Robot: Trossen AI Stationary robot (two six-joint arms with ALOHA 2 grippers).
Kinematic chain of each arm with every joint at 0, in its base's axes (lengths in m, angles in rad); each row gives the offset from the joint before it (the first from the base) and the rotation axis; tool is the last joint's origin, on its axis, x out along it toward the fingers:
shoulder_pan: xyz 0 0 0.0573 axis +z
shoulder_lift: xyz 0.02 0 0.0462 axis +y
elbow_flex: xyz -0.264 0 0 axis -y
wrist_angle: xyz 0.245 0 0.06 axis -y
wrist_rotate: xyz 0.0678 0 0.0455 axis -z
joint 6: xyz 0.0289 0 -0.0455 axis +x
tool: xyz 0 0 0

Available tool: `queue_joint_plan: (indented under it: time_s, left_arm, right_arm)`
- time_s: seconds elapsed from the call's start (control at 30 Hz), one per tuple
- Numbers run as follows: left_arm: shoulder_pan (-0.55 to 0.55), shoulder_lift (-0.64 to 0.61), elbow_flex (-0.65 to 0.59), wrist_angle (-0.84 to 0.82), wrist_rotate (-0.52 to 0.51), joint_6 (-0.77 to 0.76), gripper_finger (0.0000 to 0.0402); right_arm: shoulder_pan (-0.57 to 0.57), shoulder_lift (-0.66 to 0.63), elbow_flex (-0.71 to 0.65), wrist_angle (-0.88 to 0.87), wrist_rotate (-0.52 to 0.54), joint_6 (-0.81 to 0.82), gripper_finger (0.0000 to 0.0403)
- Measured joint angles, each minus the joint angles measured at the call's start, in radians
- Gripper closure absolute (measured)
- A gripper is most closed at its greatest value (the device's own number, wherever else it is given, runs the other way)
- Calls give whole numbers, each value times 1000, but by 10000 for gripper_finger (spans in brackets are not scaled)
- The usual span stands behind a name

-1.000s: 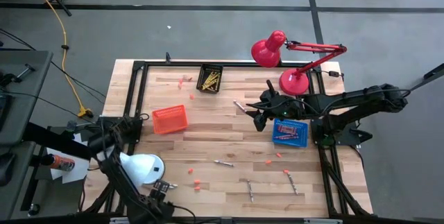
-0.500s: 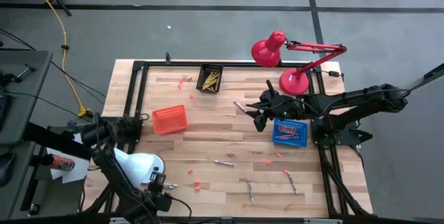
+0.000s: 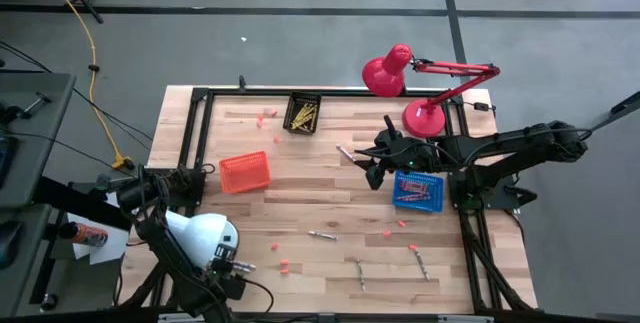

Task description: Sort crayons

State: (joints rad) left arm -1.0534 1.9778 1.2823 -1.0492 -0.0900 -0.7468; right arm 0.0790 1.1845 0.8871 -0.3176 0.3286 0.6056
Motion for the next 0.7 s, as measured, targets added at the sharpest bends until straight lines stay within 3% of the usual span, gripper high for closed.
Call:
queue_joint_plan:
  time_s: [0.57, 0.7]
  left_arm:
    - [27, -15, -59, 144, 63, -8, 273]
    - [38, -25, -59, 151, 71, 16, 294]
  right_arm:
    - [0, 0, 0, 0, -2, 25, 203]
    - [0, 0, 0, 0, -8, 26, 203]
